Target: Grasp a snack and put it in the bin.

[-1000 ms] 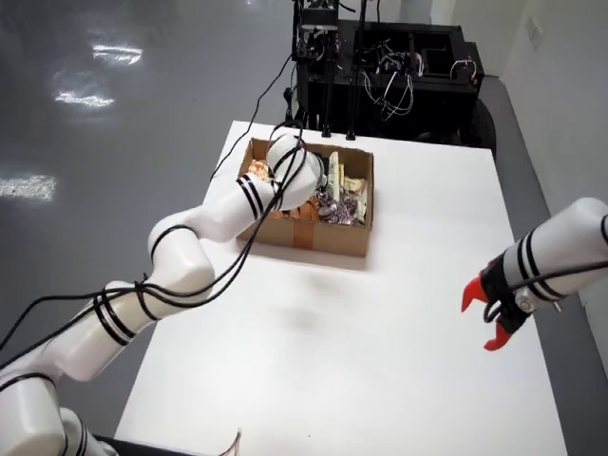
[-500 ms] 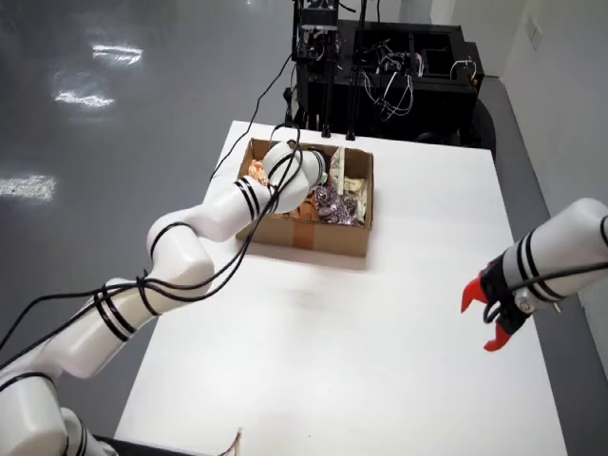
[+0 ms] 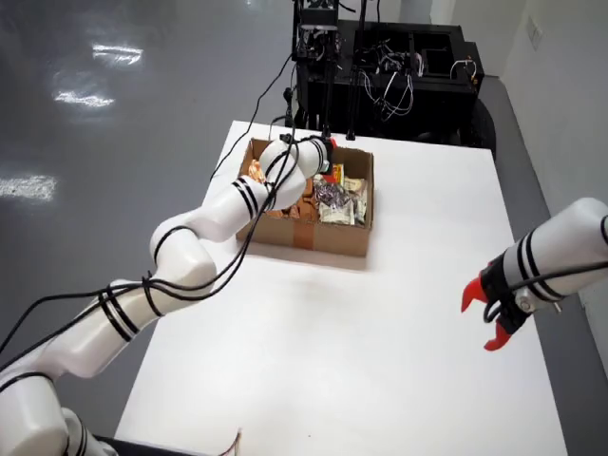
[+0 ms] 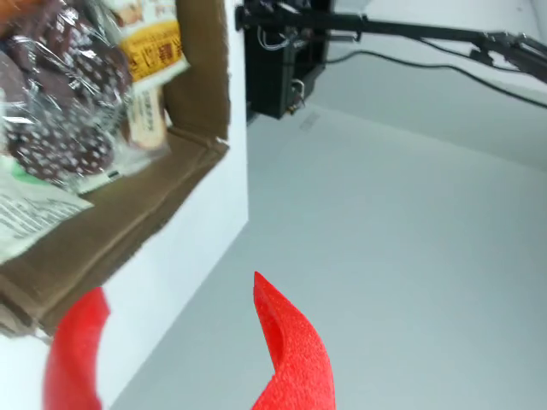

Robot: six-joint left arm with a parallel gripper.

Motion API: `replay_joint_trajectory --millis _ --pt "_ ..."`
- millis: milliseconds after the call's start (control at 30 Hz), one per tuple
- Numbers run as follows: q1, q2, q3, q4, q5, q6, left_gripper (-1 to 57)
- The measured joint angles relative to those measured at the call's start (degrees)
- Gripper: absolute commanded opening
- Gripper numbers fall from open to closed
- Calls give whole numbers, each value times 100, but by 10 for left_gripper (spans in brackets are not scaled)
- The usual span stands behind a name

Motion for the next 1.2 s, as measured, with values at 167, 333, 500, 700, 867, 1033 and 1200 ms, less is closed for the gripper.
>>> replay_joint_trajectory --millis 167,333,500,700,867,1033,1200 --pt "-40 293 -561 -11 735 78 215" --pt "-178 461 -994 -20 1381 184 106" --pt "-295 512 -1356 -35 1986 272 34" --pt "-445 527 -1872 -74 2684 548 6" --pt "-561 530 -2318 -178 3264 815 -2" --pt "-702 527 -2629 -390 3680 1116 -5" --pt "-881 427 -2709 -541 3897 1285 -6"
